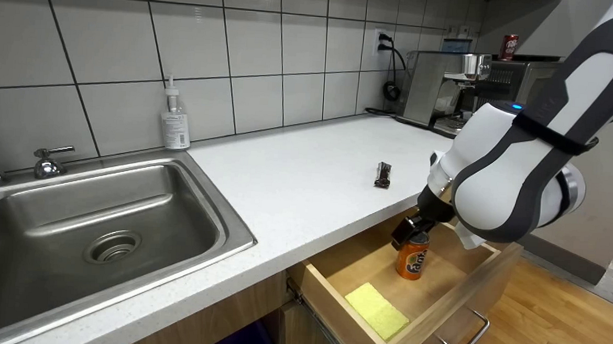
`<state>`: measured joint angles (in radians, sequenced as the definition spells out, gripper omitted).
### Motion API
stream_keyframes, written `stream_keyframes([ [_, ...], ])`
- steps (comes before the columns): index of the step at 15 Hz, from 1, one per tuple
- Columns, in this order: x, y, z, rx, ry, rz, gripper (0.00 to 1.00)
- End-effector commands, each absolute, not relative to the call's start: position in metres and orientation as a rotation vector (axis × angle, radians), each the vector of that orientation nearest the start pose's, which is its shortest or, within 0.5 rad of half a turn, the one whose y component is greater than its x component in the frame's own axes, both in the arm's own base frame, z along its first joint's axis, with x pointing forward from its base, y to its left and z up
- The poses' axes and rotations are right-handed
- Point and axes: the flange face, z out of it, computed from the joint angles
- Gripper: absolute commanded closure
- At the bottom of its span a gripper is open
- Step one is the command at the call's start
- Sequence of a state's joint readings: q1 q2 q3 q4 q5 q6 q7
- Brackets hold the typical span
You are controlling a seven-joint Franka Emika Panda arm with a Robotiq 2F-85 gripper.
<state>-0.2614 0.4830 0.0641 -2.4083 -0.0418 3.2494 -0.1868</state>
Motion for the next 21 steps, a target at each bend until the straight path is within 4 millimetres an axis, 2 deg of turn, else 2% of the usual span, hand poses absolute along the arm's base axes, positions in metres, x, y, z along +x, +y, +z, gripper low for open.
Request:
stream_keyframes([
  [1,0.508,-0.093,0.165,-3.137,-0.035,-0.562,0.00],
  [9,0.493,-0.087,0.193,-3.135,-0.050,-0.573,0.00],
  [21,0.444,-0.072,0.236,-3.134,-0.071,-0.506,0.00],
])
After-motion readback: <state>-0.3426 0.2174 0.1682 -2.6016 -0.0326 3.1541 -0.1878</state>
